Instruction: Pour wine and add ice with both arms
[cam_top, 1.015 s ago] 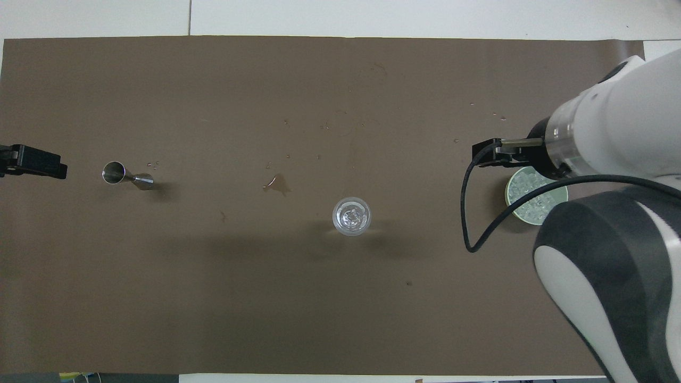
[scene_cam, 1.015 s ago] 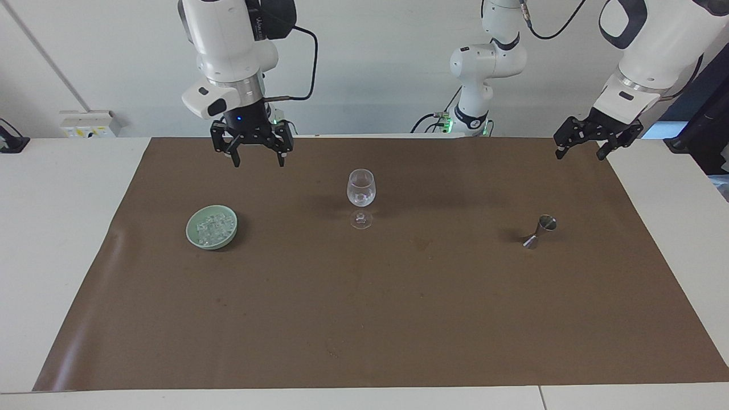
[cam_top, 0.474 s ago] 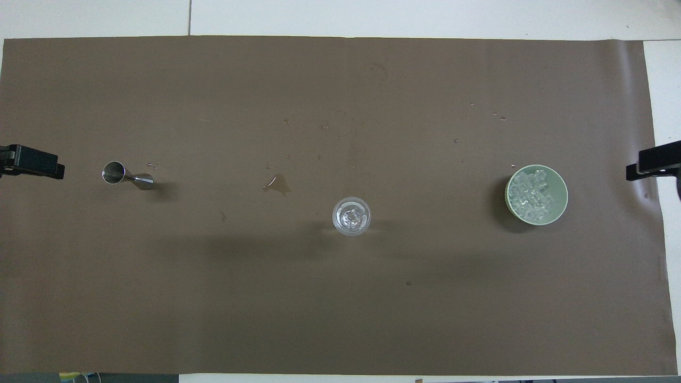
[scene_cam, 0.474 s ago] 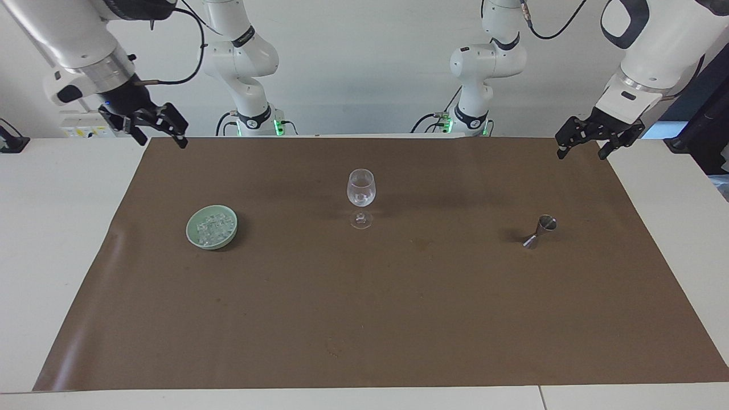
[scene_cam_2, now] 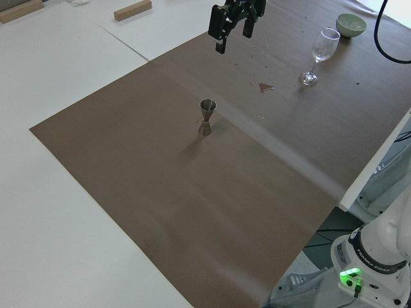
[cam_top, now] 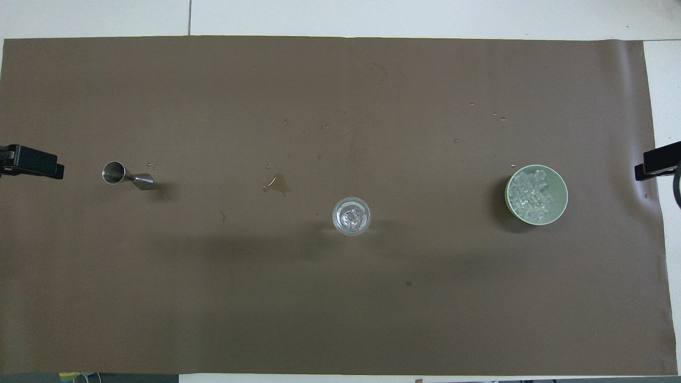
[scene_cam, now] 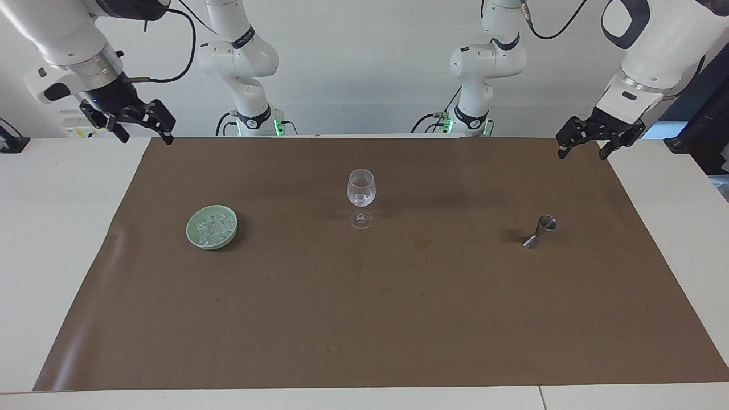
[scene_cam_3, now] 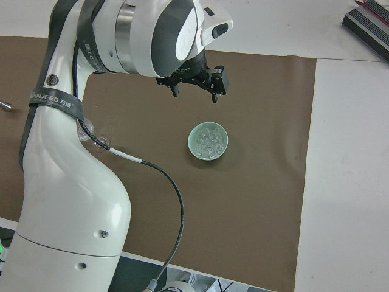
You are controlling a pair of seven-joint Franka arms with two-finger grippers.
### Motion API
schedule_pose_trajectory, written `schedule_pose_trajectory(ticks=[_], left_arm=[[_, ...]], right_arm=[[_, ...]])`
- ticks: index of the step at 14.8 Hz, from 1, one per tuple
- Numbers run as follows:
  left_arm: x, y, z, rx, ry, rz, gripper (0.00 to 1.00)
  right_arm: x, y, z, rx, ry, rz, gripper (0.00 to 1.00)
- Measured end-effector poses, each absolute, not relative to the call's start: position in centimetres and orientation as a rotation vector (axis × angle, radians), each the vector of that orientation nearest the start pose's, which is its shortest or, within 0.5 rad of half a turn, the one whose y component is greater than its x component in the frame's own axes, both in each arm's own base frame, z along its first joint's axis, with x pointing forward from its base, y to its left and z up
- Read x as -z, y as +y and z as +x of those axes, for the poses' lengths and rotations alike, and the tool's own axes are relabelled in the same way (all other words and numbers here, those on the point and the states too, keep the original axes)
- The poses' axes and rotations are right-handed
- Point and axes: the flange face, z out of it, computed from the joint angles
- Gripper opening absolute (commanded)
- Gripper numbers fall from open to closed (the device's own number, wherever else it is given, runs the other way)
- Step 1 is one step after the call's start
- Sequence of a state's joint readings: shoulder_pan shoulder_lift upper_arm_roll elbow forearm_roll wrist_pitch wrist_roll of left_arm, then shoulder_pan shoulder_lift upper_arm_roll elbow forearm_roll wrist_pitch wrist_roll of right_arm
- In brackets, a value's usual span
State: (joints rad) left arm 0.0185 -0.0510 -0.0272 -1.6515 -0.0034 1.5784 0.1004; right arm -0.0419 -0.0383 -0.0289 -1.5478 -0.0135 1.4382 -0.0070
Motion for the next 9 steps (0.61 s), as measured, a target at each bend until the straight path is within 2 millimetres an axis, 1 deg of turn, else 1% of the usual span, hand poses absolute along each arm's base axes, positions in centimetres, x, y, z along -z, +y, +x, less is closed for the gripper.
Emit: schedule_pose_trajectory(ticks=[1, 2, 6, 9], left_arm=[[-61.5, -0.5, 53.8, -0.035, 0.171, -3.14, 1.0], [-61.5, -0.5, 53.8, -0.035, 0.171, -3.14, 1.0], [-61.5, -0.5, 53.8, -0.035, 0.171, -3.14, 1.0], [-61.5, -0.5, 53.8, -0.035, 0.171, -3.14, 1.0]], right_arm=[[-64.4, -3.5, 52.7, -0.118, 0.09, -3.152, 1.0], [-64.2, -3.8, 52.7, -0.126, 0.1, -3.15, 1.0], [-63.9, -6.3, 52.2, -0.159, 0.165, -3.119, 1.0], [-64.2, -6.7, 52.0, -0.145, 0.147, -3.118, 1.0]])
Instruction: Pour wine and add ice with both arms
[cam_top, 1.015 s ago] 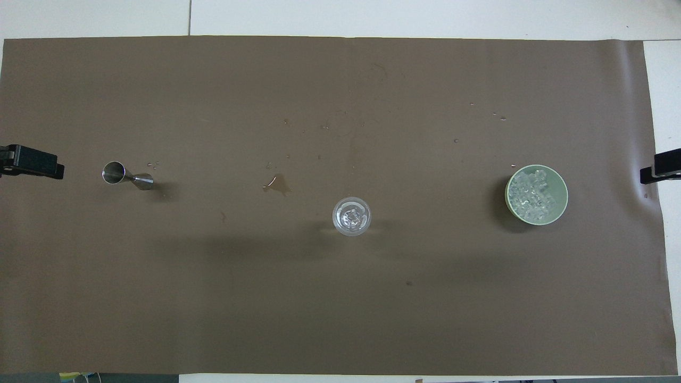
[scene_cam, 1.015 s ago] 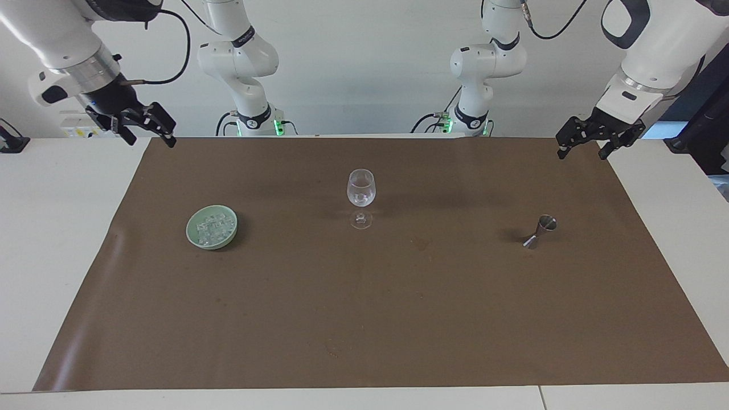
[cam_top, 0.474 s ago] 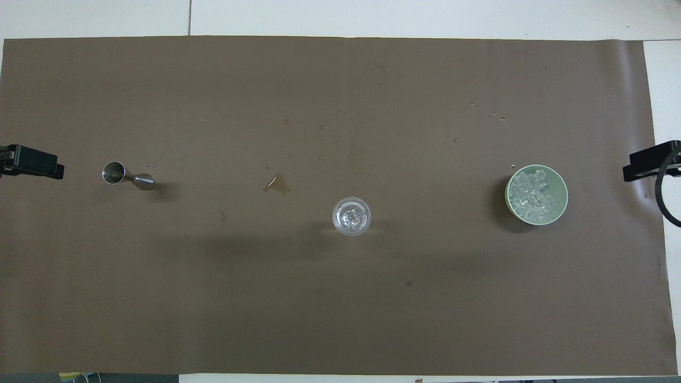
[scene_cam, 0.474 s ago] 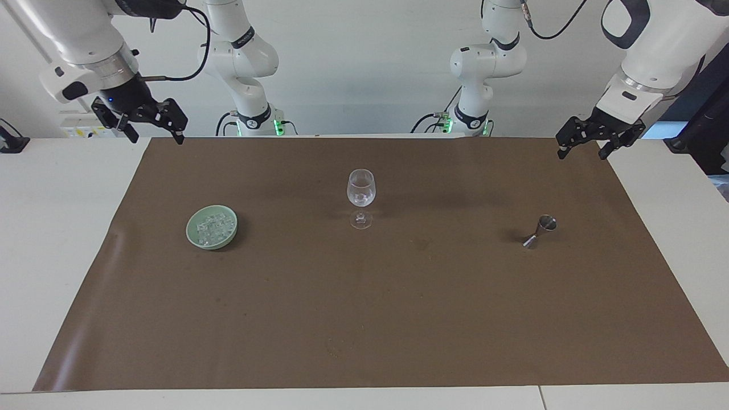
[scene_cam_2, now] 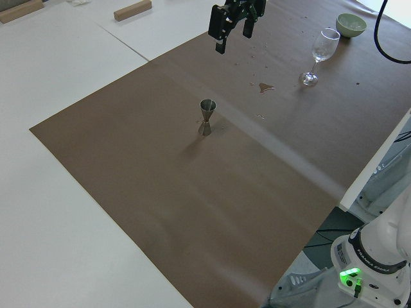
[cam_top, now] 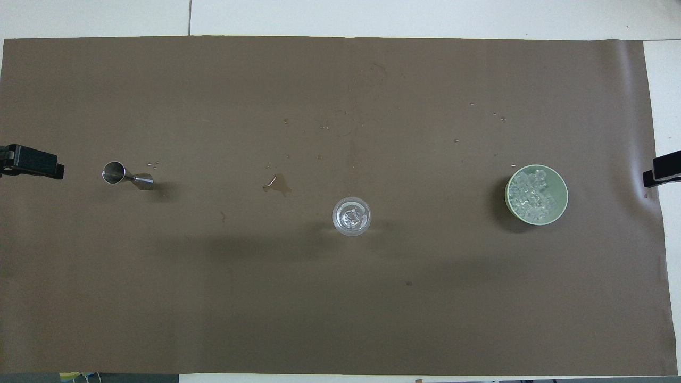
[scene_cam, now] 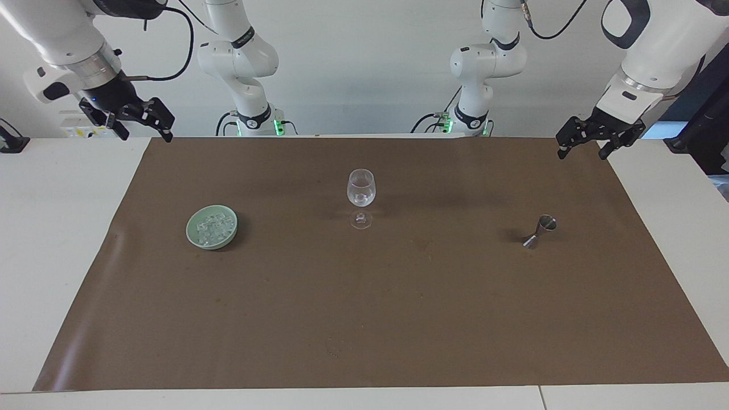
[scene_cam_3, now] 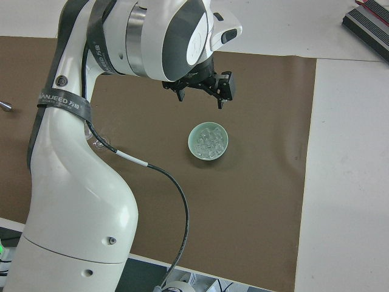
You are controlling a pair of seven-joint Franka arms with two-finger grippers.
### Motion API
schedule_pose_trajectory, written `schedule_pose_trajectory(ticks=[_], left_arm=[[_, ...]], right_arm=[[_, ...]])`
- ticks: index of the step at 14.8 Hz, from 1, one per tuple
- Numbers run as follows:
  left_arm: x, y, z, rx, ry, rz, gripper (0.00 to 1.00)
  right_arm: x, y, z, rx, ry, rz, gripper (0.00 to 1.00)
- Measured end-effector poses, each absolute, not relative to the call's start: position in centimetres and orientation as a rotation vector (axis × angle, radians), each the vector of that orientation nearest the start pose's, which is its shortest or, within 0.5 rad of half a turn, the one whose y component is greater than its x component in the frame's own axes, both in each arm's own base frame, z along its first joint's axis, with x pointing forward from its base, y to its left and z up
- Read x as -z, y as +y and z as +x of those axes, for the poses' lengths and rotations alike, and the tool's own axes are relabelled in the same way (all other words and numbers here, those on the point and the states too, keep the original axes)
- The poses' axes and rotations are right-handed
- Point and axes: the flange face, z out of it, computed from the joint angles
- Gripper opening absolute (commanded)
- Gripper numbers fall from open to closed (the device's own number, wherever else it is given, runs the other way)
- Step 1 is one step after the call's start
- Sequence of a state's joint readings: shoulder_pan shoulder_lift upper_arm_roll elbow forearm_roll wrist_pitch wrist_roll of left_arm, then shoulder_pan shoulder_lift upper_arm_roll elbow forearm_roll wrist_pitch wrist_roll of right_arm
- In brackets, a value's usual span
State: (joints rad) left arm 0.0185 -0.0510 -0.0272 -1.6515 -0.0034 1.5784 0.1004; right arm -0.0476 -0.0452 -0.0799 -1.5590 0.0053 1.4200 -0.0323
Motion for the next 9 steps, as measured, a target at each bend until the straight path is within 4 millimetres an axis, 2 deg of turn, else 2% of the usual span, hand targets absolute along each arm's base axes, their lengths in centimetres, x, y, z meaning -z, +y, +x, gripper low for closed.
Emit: schedule_pose_trajectory(ticks=[9], left_arm=[[-61.49, -0.54, 53.82, -0.035, 0.171, -3.14, 1.0]], right_arm=[[-64.42, -6.69, 52.38, -0.095, 0.071, -3.124, 1.0]])
